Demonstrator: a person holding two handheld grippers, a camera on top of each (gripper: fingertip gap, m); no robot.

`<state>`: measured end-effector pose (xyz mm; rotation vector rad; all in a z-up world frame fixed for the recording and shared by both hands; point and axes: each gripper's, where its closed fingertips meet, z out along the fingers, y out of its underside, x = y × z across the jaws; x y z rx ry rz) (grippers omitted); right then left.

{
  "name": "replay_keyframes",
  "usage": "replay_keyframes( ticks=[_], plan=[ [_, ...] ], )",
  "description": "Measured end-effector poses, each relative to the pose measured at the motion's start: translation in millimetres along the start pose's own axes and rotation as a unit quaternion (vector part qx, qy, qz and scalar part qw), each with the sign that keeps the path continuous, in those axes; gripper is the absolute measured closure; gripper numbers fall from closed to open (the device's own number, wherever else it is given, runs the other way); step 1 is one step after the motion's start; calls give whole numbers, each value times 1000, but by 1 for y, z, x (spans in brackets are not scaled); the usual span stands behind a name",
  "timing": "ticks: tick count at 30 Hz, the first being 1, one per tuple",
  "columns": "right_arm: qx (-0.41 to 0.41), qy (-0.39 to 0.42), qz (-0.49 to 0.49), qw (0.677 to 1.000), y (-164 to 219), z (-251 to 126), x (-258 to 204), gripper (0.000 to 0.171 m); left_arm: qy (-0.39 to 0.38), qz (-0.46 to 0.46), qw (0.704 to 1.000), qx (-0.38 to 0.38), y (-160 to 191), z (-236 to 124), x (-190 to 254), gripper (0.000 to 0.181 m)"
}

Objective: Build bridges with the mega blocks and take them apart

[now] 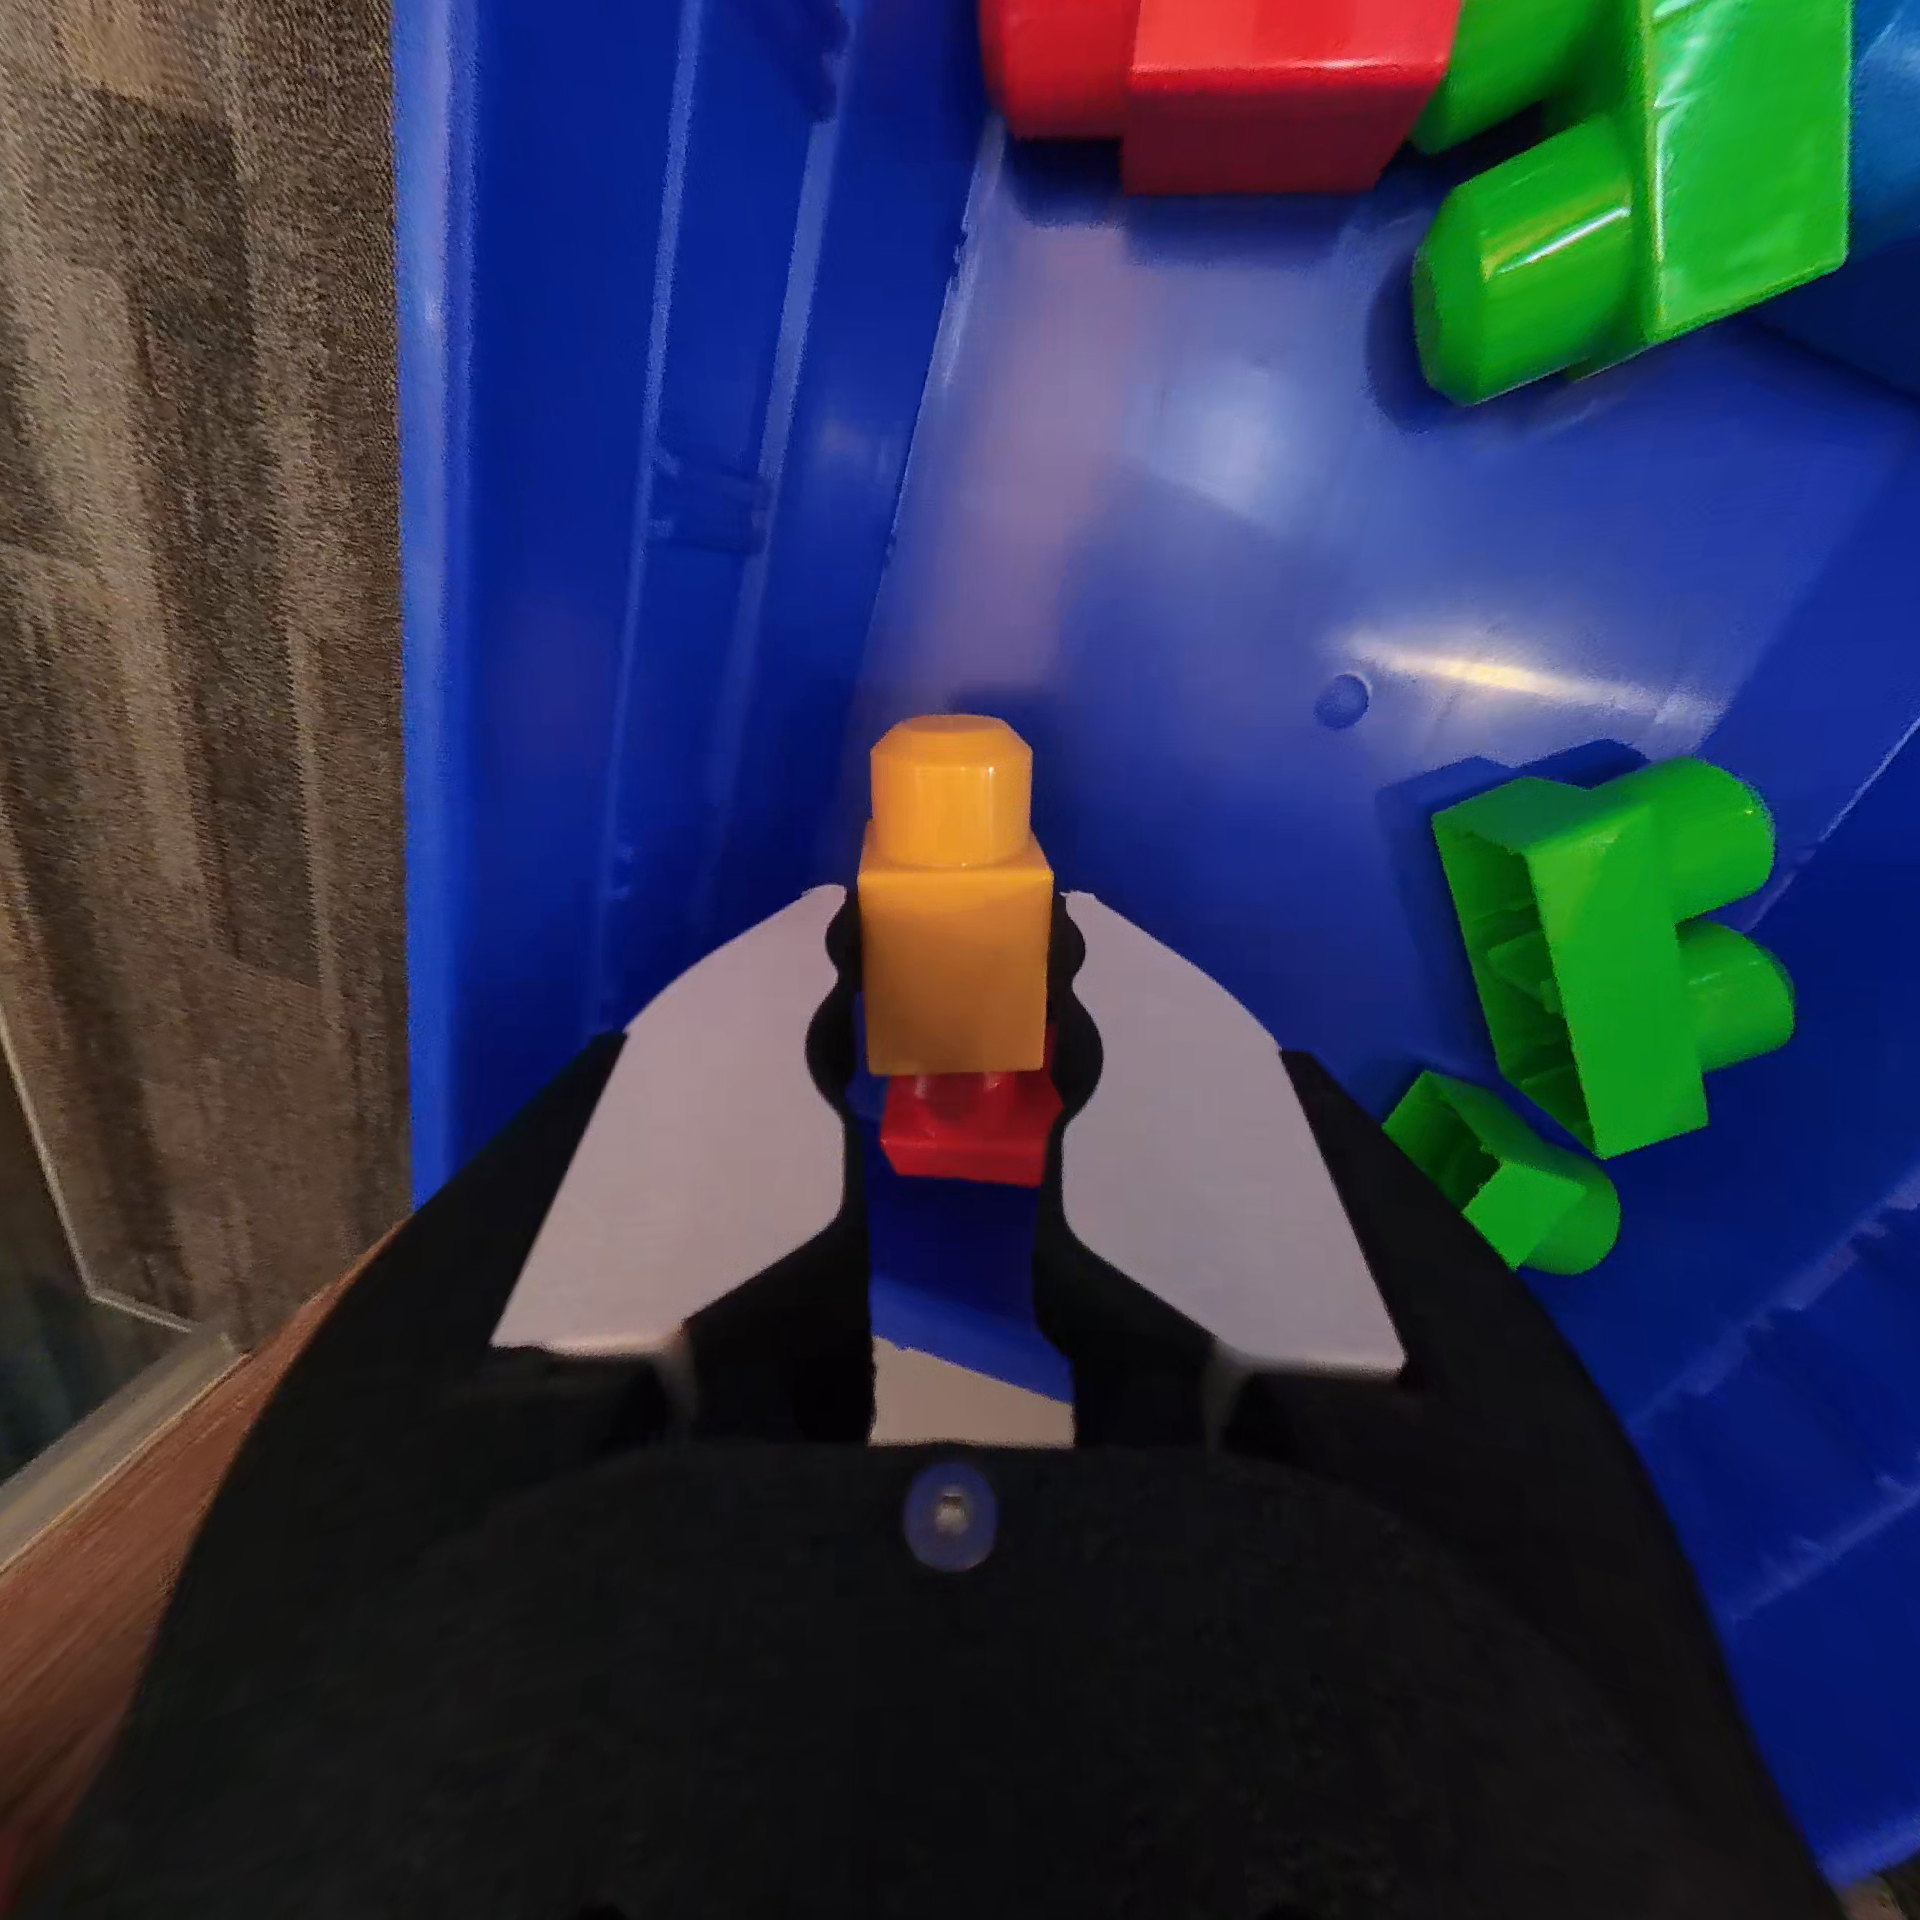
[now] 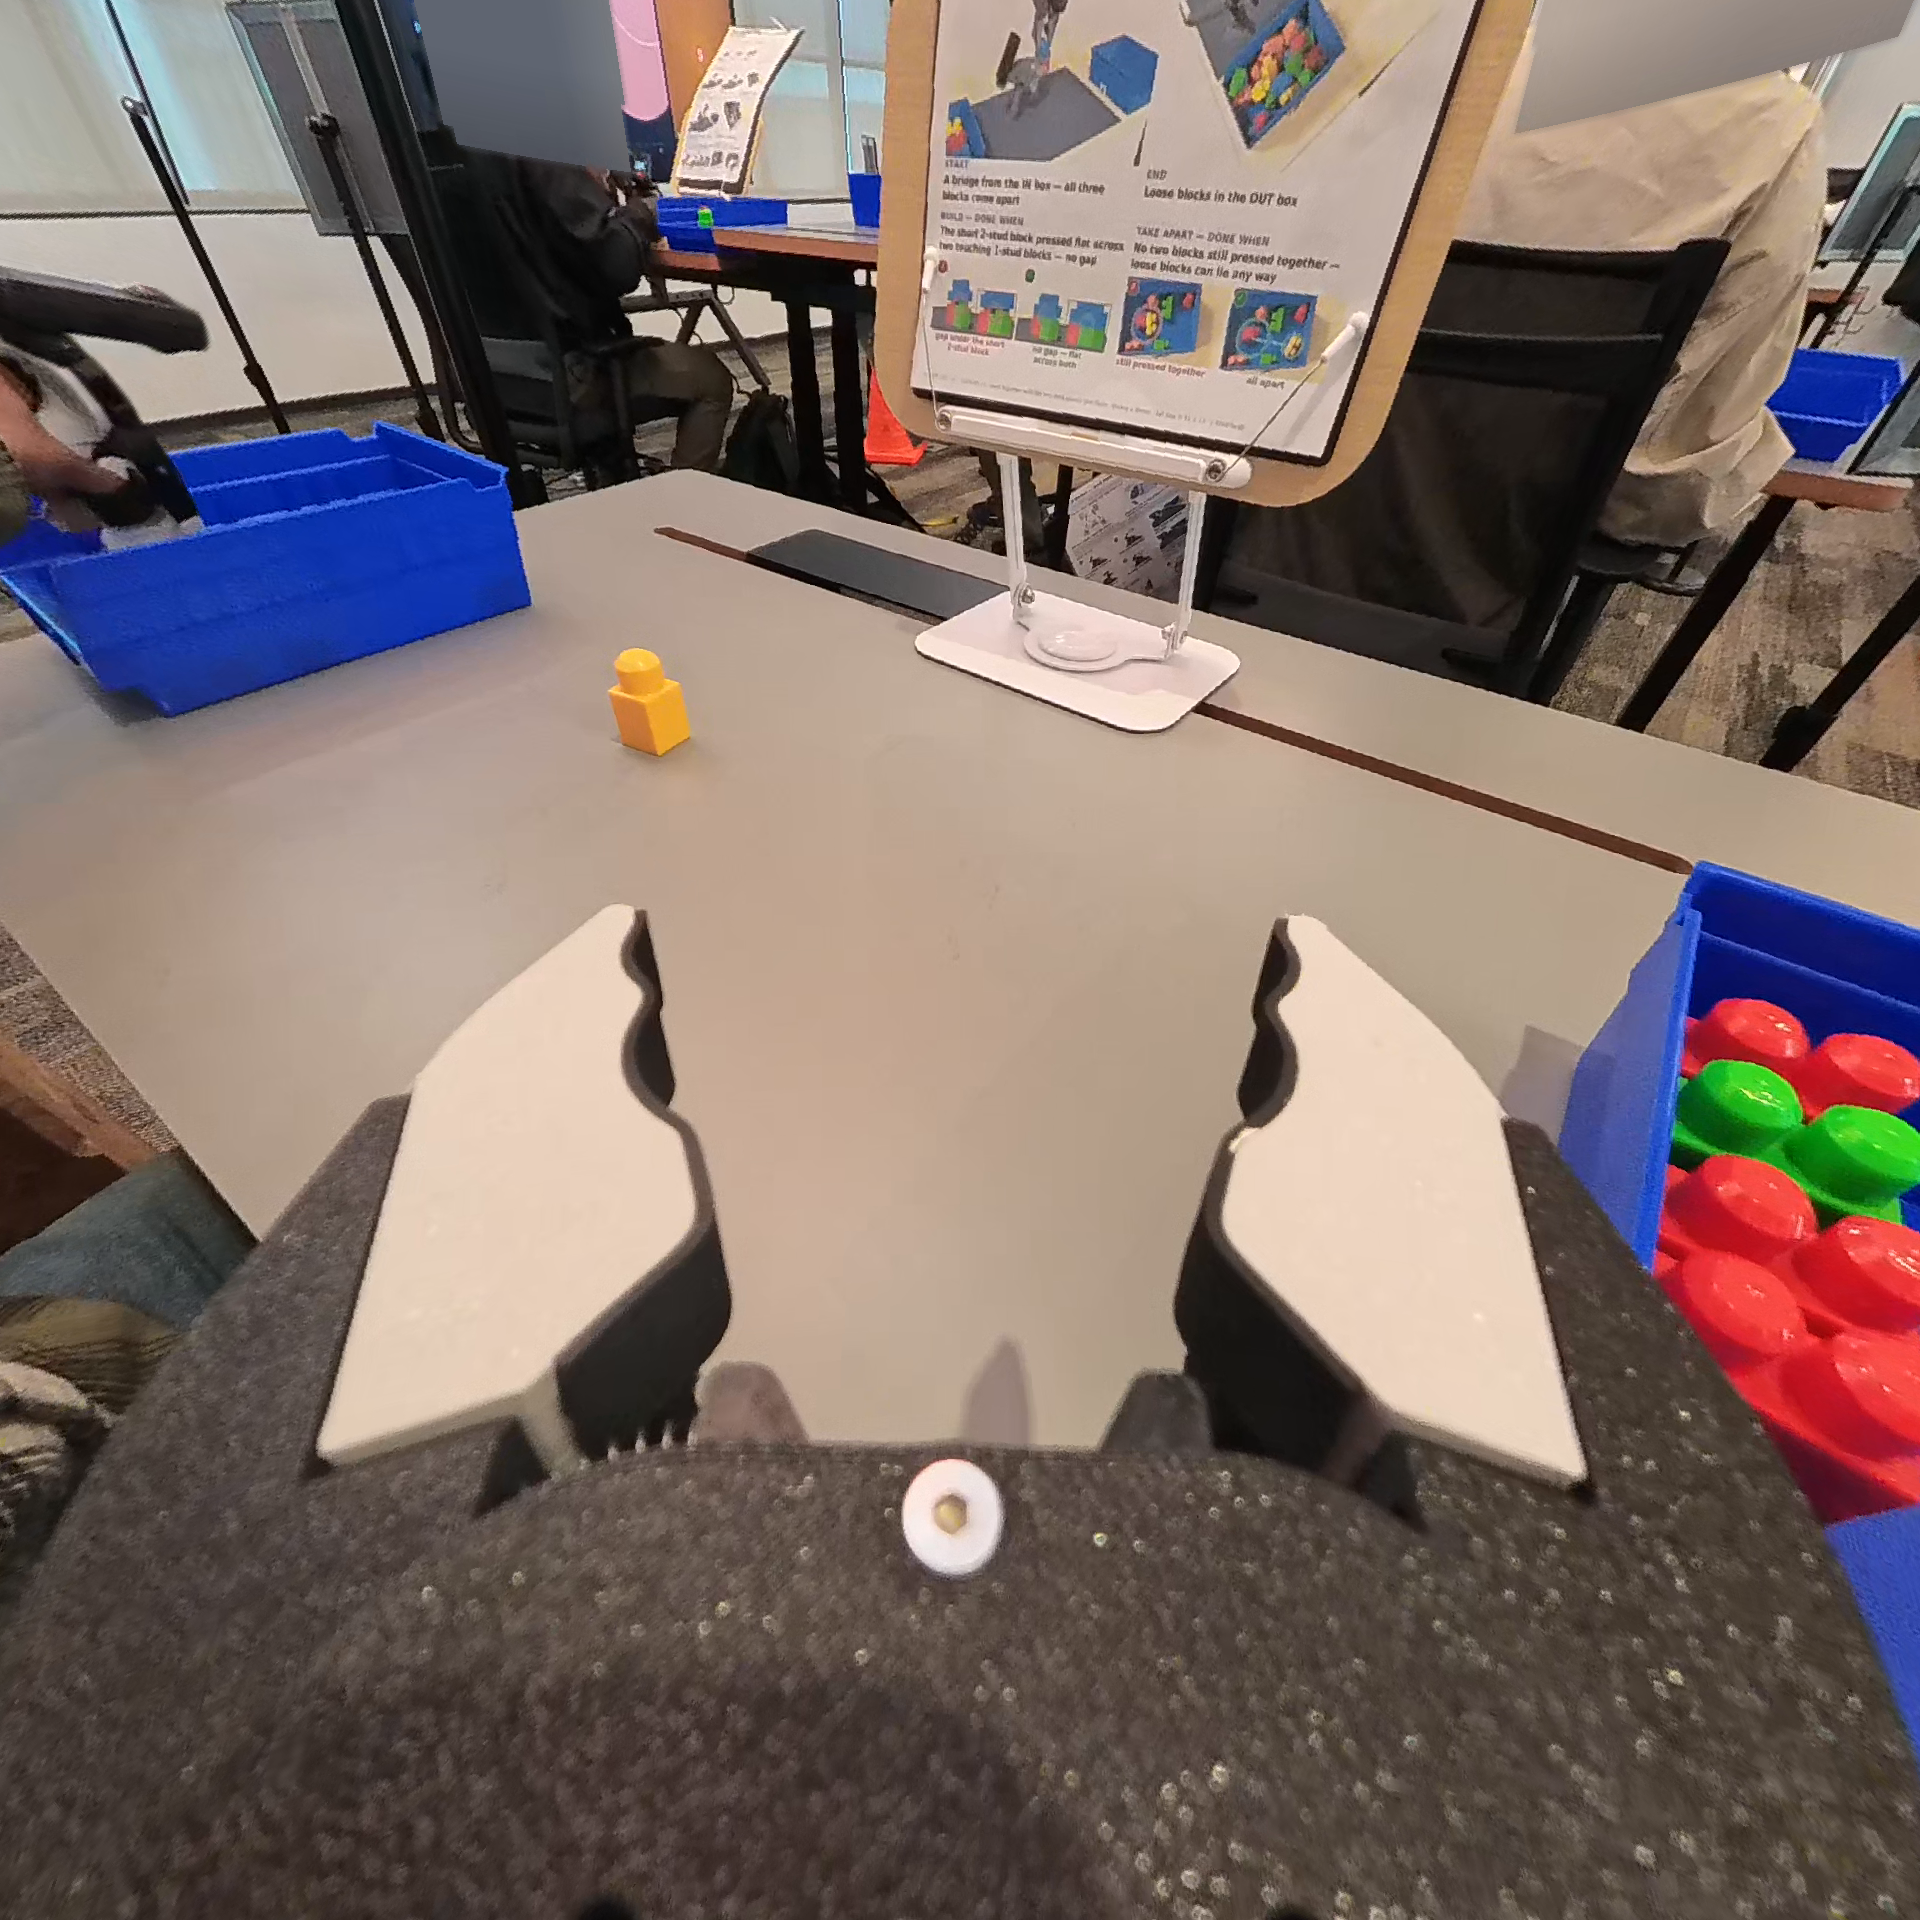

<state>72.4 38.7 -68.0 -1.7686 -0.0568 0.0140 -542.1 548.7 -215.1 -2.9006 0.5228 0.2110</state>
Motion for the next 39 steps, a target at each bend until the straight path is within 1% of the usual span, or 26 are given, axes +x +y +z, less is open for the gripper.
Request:
replay_keyframes(
  ticks=[3, 9, 12, 15, 20, 25, 39],
  plan=[
    [0, 2, -1, 1000, 0, -1, 0, 63, -14, 13, 1000, 3, -5, -2, -1, 147],
    [-3, 4, -2, 1000, 0, -2, -1, 63, -13, 28, 999, 18, -14, -6, 4, 147],
    [-3, 4, -2, 1000, -1, -1, -2, 63, 12, 35, 999, 27, -19, -9, 16, 147],
    [-3, 2, -2, 1000, -1, -1, -3, 63, 53, 46, 997, 36, -24, -12, 34, 147],
    [-4, 2, -4, 1000, -1, -1, -4, 63, 102, 57, 993, 24, -24, -7, 58, 147],
    [-6, 6, -5, 1000, -2, -3, -3, 63, 105, 76, 992, -7, -16, 7, 65, 147],
    [-8, 5, -16, 1000, -9, -1, -8, 62, 129, 102, 986, 7, -17, 9, 68, 147]
  ],
)
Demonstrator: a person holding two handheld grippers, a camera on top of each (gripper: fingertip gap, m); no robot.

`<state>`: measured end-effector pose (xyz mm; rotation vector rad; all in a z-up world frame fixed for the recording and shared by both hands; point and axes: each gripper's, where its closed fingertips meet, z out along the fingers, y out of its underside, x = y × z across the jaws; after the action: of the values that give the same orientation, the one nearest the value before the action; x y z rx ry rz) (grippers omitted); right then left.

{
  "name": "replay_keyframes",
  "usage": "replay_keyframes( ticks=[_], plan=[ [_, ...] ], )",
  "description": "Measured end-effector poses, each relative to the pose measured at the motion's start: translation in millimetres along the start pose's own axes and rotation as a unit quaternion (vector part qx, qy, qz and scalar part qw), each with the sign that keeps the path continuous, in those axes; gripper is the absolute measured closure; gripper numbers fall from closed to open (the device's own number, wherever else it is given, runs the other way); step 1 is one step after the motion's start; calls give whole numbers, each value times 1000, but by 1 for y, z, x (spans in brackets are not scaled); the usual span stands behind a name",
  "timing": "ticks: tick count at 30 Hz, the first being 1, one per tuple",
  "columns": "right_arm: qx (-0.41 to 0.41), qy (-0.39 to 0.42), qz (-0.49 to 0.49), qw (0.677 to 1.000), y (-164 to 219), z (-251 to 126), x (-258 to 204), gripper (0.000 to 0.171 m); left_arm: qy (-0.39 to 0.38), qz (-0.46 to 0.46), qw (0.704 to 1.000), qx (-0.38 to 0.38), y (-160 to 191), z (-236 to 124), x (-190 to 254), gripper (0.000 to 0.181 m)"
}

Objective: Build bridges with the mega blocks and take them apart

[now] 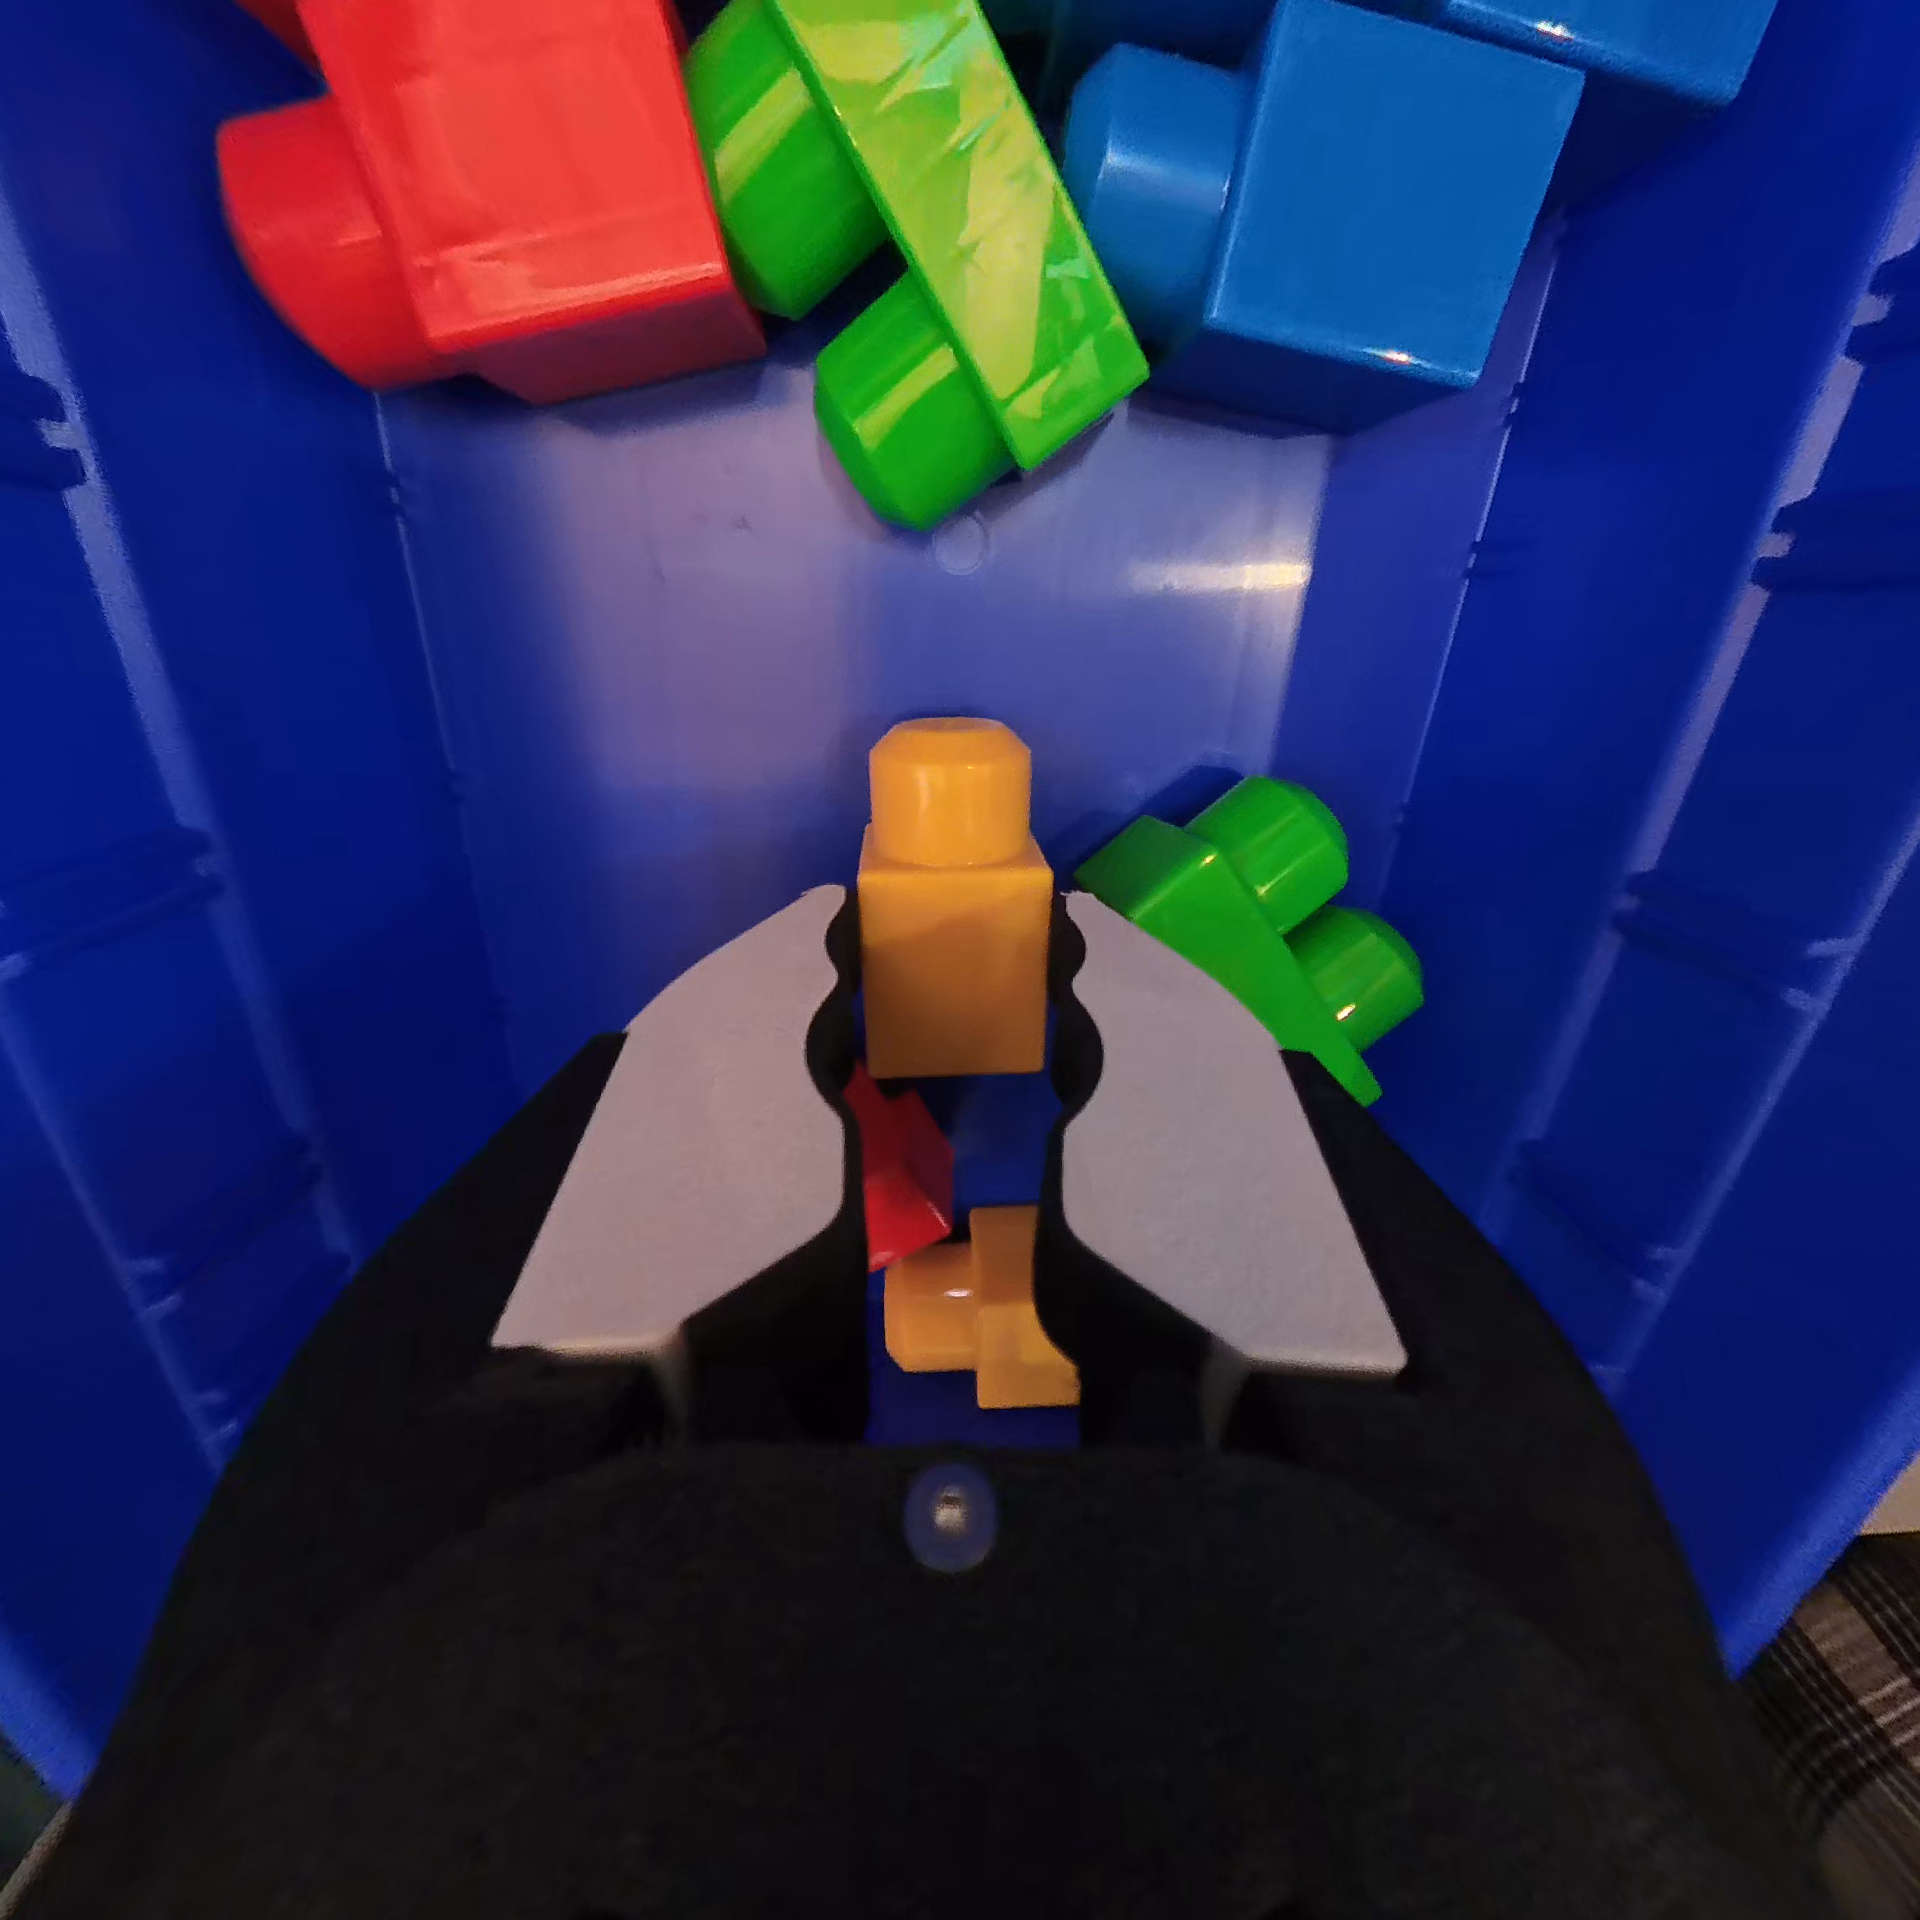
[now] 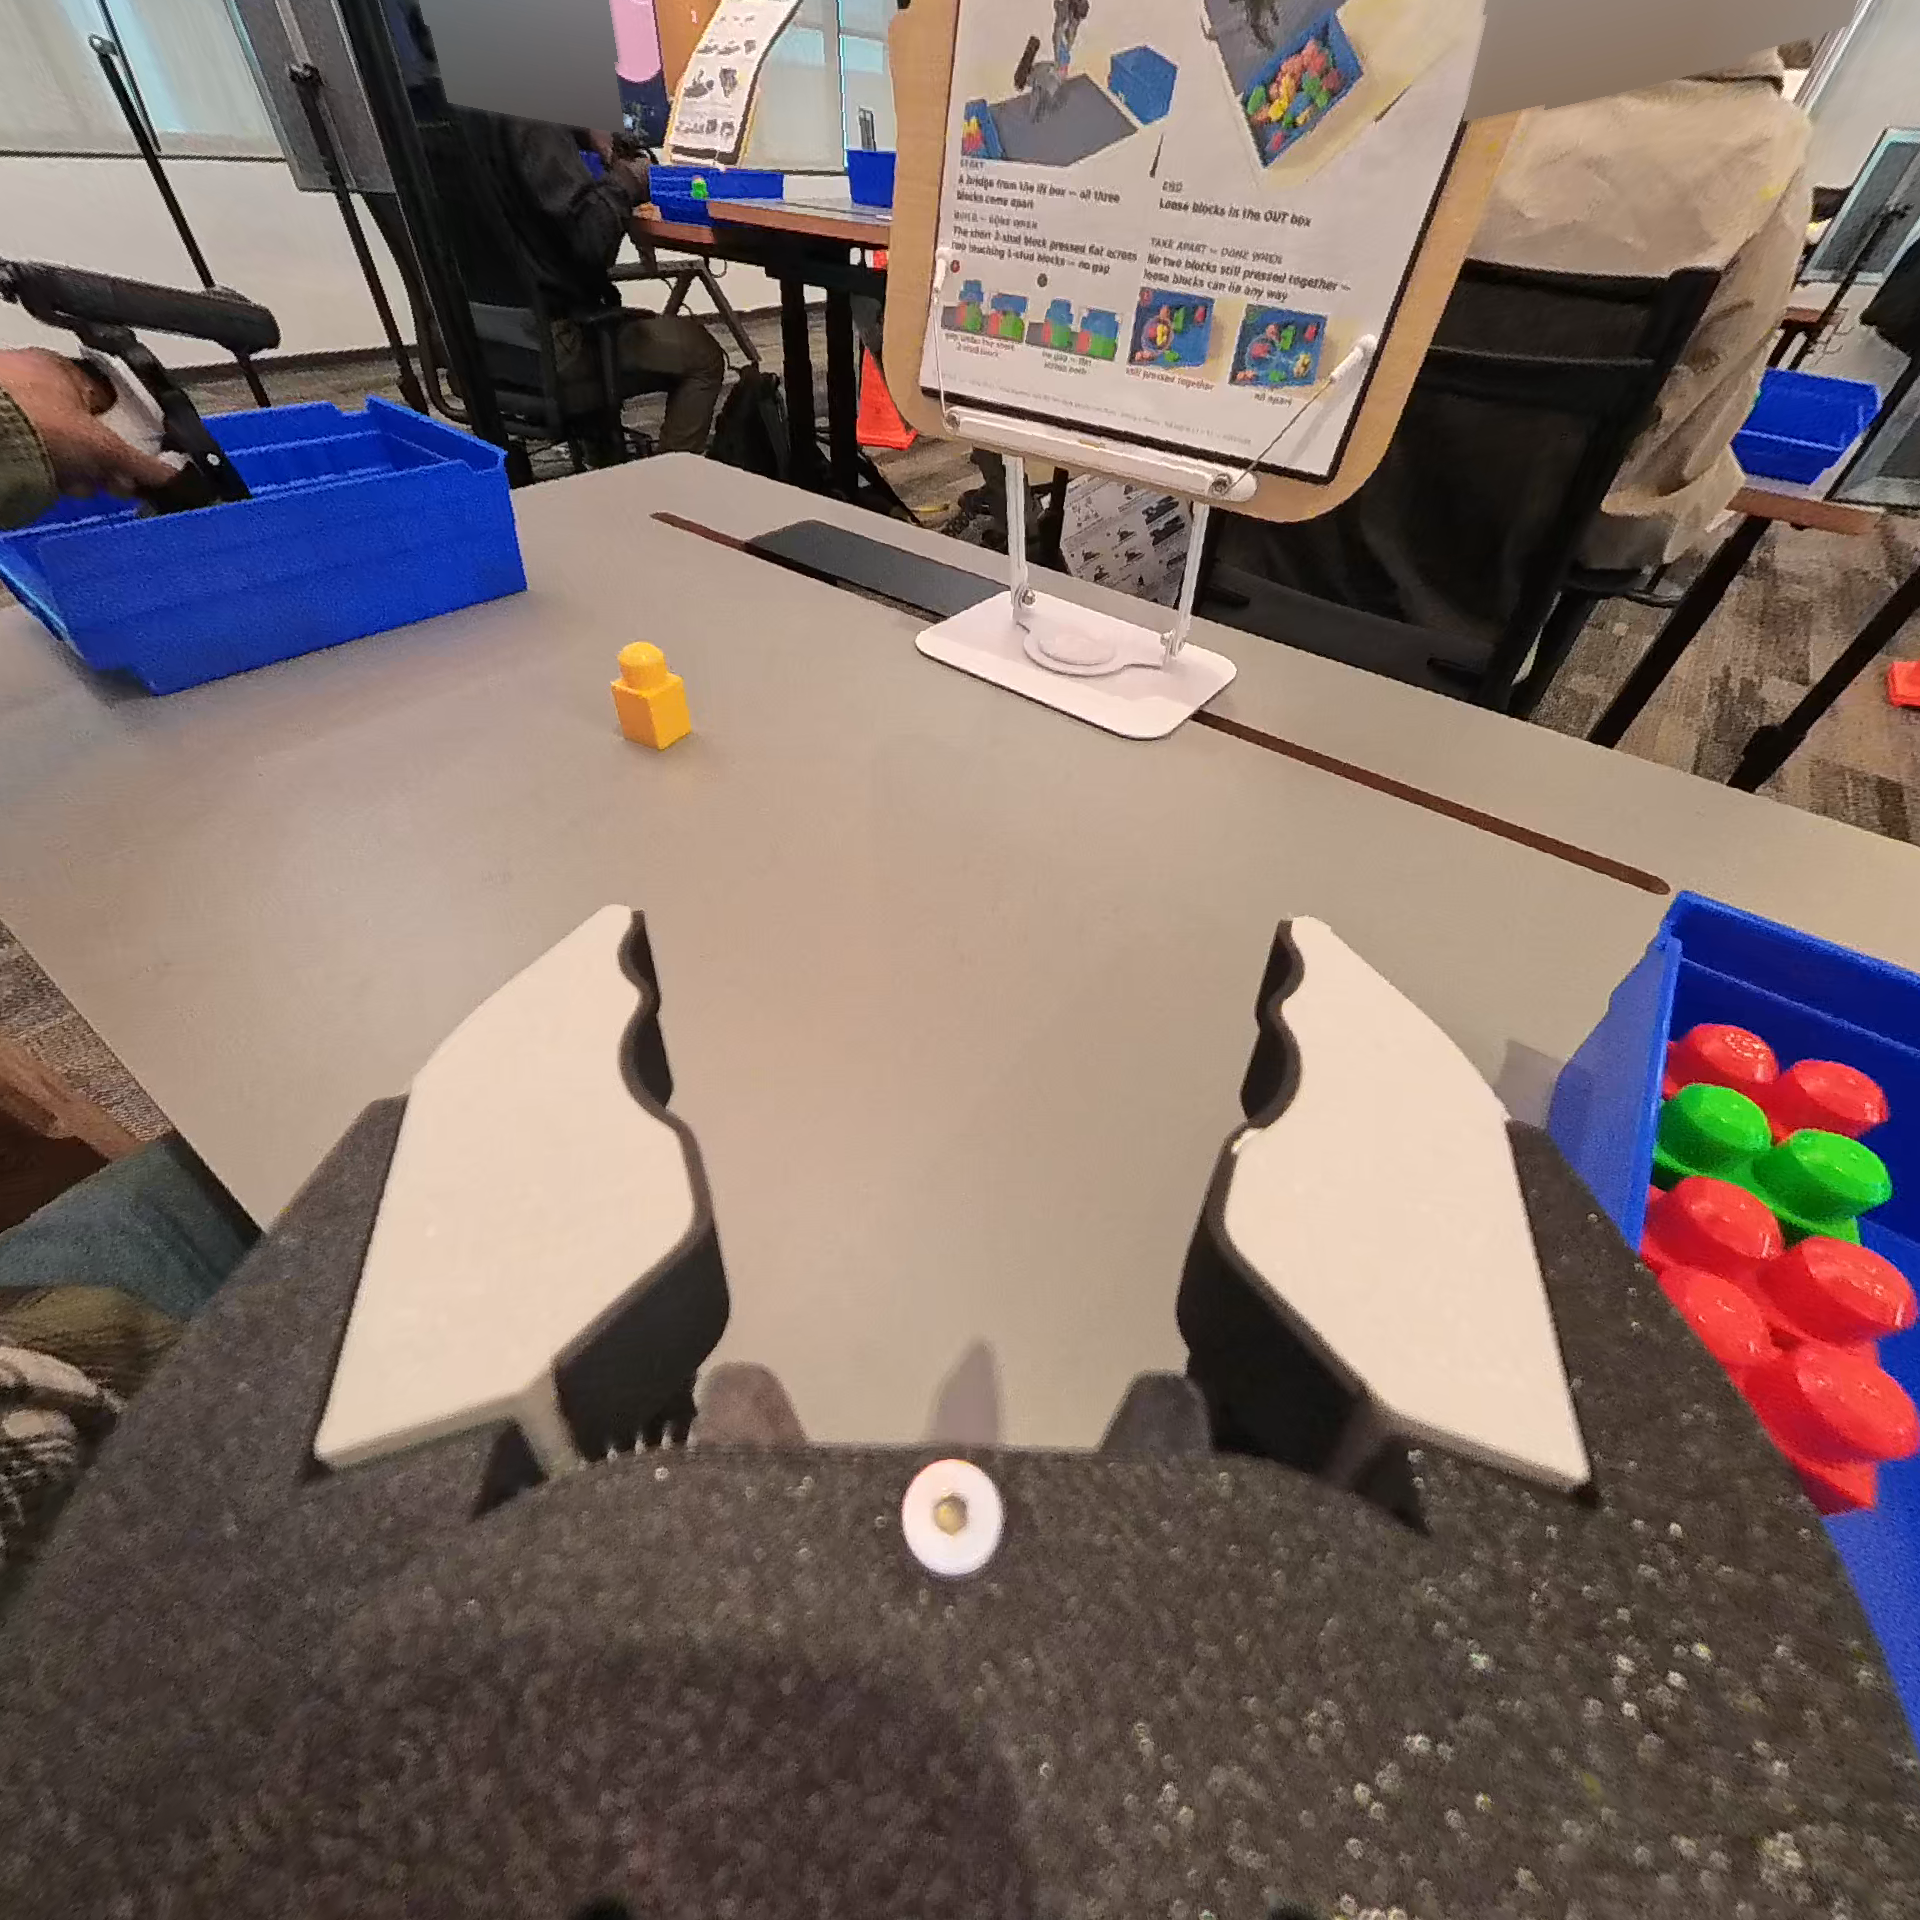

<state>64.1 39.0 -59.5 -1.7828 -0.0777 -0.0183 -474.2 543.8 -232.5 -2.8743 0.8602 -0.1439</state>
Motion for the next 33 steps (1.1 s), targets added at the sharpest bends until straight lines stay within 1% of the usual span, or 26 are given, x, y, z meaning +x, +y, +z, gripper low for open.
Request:
replay_keyframes(
  ticks=[12, 17, 25, 26, 28, 31, 33],
  plan=[
    [1, 5, -11, 1000, -7, -2, -3, 61, 15, 4, 1000, -10, 4, 9, 1, 144],
    [2, 7, -13, 1000, -9, -4, -5, 61, 14, 9, 1000, -22, 7, 14, 1, 144],
    [5, 11, -15, 1000, -11, -7, -6, 61, 3, 21, 1000, -15, 5, 13, 1, 144],
    [6, 11, -15, 1000, -11, -8, -5, 61, 3, 24, 1000, -3, 2, 11, 2, 144],
    [6, 14, -15, 1000, -11, -9, -5, 61, 1, 29, 999, 46, -12, 1, 2, 144],
    [9, 13, -14, 1000, -12, -10, -6, 61, 9, 29, 989, 147, -39, -28, 6, 144],
    [11, 10, -11, 1000, -12, -10, -7, 61, 21, 40, 974, 223, -58, -52, 13, 144]
  ],
)
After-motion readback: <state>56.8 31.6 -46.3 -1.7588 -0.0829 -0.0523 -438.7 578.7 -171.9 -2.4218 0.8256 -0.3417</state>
